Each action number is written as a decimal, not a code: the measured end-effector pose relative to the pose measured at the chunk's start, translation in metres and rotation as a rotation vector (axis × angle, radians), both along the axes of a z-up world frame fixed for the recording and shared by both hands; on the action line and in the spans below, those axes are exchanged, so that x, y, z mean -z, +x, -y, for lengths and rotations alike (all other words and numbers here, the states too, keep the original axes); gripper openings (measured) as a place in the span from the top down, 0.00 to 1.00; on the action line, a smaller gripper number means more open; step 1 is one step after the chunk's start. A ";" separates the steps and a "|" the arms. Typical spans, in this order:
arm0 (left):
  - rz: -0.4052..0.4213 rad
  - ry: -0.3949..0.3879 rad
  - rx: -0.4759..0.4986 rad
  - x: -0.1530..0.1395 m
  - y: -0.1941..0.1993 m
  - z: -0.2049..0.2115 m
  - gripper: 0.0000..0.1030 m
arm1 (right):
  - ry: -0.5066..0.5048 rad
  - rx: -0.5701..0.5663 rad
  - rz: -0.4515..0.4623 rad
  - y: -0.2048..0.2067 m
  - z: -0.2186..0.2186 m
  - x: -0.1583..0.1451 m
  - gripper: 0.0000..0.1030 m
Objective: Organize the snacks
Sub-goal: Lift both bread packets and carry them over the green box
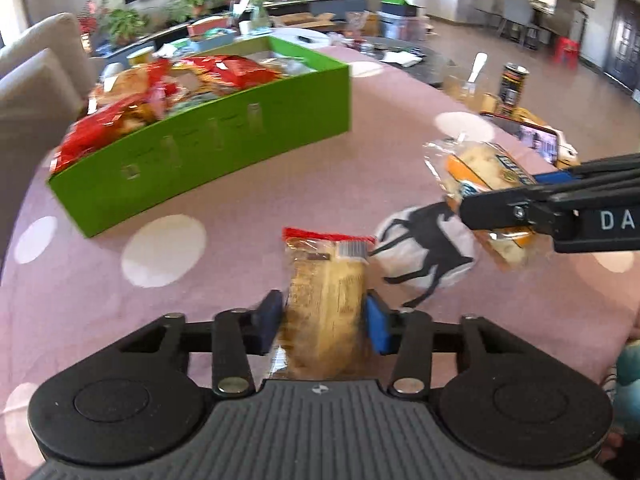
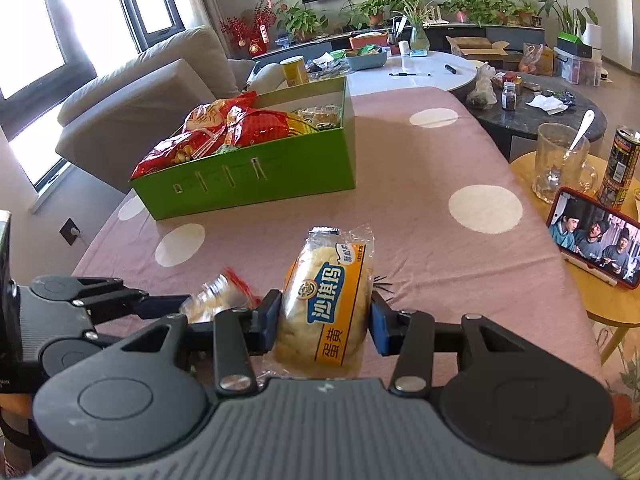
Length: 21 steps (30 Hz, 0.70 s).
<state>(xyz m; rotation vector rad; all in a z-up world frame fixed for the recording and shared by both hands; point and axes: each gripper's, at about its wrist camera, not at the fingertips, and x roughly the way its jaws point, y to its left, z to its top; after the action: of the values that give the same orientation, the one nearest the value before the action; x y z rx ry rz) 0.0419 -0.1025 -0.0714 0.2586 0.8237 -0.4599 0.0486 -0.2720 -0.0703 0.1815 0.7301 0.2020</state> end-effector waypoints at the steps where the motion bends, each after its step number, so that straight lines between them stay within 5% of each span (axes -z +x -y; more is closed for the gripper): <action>1: -0.002 -0.004 -0.009 0.000 -0.001 -0.002 0.65 | 0.000 -0.003 0.000 0.000 -0.001 0.000 0.30; 21: 0.077 -0.157 -0.135 -0.032 -0.006 -0.033 0.66 | -0.021 -0.058 0.039 0.005 -0.021 -0.014 0.30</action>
<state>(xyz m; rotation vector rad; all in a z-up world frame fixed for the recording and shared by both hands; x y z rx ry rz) 0.0363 -0.0695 -0.0389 0.0743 0.7210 -0.3833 0.0535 -0.2512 -0.0566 0.1359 0.6994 0.2525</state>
